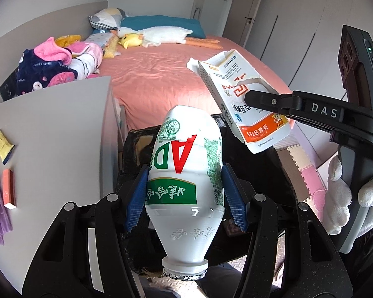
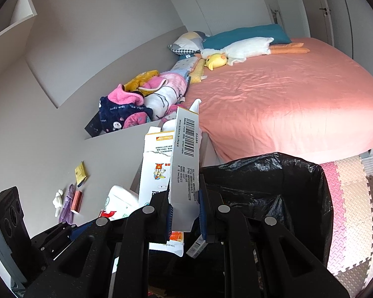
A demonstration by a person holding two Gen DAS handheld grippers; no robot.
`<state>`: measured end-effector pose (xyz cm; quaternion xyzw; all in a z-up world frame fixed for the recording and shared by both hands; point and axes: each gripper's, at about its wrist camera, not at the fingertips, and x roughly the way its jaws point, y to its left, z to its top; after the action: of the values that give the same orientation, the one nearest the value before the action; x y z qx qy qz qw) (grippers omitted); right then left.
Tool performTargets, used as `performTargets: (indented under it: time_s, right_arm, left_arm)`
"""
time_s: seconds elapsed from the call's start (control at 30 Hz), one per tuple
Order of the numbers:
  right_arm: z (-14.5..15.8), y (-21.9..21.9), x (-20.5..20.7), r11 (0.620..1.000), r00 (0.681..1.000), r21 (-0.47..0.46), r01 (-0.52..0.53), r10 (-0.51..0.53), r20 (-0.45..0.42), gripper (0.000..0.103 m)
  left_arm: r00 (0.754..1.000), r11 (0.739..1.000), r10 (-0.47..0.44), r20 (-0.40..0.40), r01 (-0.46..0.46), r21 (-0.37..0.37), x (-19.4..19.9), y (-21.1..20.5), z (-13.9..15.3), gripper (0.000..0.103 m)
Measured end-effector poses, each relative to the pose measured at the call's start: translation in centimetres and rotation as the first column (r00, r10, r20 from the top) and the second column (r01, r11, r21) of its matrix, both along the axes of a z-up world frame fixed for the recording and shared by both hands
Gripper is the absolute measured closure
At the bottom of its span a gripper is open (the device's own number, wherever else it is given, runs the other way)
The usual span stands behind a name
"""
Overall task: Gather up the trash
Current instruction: 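Carry the AD bottle and medicine box over the trash bag and release both, then move both tools back to the table toward the purple bag and pink box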
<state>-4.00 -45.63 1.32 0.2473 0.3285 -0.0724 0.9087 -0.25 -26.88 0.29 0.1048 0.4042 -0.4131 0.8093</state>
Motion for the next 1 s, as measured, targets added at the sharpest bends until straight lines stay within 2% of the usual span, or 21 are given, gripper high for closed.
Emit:
performTargets:
  time_s: [0.5, 0.57, 0.6, 0.63, 0.67, 0.7, 0.77, 1.0]
  right_arm:
    - [-0.5, -2.2, -1.1, 0.999, 0.999, -0.007, 0.050, -0.050, -0.020, 0.085]
    - [-0.3, -2.2, -1.1, 0.997, 0.998, -0.039, 0.061, -0.062, -0.027, 0.085]
    - [-0.2, -2.2, -1.1, 0.996, 0.997, -0.053, 0.072, -0.073, -0.027, 0.075]
    - [-0.1, -2.3, -1.1, 0.994, 0.996, -0.067, 0.081, -0.084, -0.033, 0.063]
    - [0.1, -2.4, -1.1, 0.993, 0.995, -0.075, 0.091, -0.094, -0.038, 0.036]
    - [0.2, -2.7, -1.3, 0.991, 0.994, -0.078, 0.105, -0.108, -0.031, 0.027]
    - [0.6, -2.8, -1.7, 0.989, 0.993, -0.092, 0.117, -0.118, -0.006, 0.027]
    - [0.7, -2.9, -1.8, 0.990, 0.993, -0.084, 0.116, -0.116, -0.004, 0.027]
  left_arm:
    - [0.999, 0.999, -0.042, -0.011, 0.042, 0.024, 0.1, -2.3, -0.8, 0.045]
    - [0.998, 0.998, -0.055, 0.008, 0.055, 0.033, -0.1, -2.7, -0.7, 0.041]
    - [0.998, 0.997, -0.061, 0.022, 0.060, 0.042, -0.2, -2.8, -0.5, 0.021]
    - [0.997, 0.998, -0.047, 0.057, 0.044, 0.053, -0.5, -2.9, -0.3, 0.006]
    - [0.994, 0.998, -0.029, 0.101, 0.024, 0.053, -0.7, -2.8, 0.0, 0.006]
    - [0.991, 0.998, -0.022, 0.130, 0.015, 0.056, -0.9, -2.7, 0.2, 0.006]
    - [0.990, 0.998, -0.015, 0.141, 0.006, 0.061, -0.8, -2.5, 0.4, 0.006]
    - [0.995, 0.999, 0.023, 0.102, -0.027, 0.039, 0.2, -1.1, 0.3, 0.006]
